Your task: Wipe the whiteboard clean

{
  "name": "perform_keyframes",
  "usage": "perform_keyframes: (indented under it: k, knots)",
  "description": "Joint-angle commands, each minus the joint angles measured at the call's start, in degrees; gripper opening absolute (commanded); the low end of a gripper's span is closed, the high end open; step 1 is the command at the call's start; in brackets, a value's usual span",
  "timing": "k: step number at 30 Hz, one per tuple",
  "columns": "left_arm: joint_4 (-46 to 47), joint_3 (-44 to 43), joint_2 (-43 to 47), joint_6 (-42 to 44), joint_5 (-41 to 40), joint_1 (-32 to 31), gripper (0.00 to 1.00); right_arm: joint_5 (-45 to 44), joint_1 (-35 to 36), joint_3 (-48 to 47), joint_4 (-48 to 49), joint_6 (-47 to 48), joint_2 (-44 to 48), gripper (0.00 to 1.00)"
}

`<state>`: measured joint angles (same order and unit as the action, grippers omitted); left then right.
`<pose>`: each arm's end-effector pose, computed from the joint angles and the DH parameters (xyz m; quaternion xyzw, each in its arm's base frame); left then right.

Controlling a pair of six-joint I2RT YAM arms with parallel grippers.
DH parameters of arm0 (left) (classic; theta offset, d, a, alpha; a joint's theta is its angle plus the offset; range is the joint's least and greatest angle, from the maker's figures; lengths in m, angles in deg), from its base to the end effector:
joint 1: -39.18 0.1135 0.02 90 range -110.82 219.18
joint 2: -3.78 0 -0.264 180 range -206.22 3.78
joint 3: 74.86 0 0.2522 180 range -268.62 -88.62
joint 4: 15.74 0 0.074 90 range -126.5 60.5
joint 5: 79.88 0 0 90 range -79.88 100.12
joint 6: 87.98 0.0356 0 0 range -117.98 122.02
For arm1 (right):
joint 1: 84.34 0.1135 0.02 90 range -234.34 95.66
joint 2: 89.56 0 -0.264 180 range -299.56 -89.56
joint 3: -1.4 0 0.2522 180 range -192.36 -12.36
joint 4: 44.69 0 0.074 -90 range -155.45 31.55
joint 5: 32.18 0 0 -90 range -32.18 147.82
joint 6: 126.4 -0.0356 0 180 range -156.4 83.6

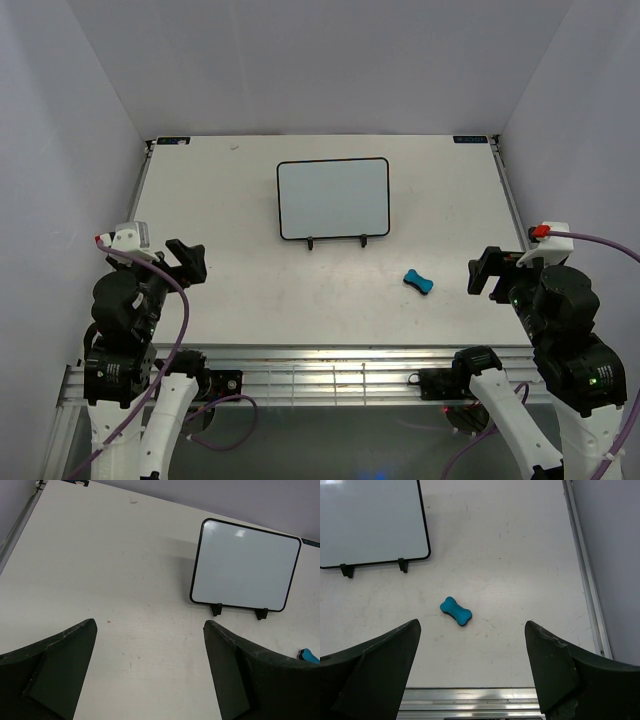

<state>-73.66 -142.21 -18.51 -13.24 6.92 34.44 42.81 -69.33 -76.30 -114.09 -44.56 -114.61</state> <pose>0.0606 -0.0030 0.3678 -0.0890 0.7767 -0.0867 0.6175 0.0387 0.0008 0.3945 0.0302 0.7989 0.0161 0.6005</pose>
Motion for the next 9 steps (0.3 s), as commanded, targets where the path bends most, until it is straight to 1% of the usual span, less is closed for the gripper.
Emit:
perform_keyframes:
  k: [1,9]
  knots:
    - [0.1,0.1,0.0,1.0,1.2,-0.4,0.98,-0.1,-0.2,-0.3,0.6,0.7,-0.3,0.9]
    - [0.2,0.1,-0.1,1.3,1.9,-0.5,0.98,1.1,-0.2,-0.5,0.7,0.5,0.0,0.9]
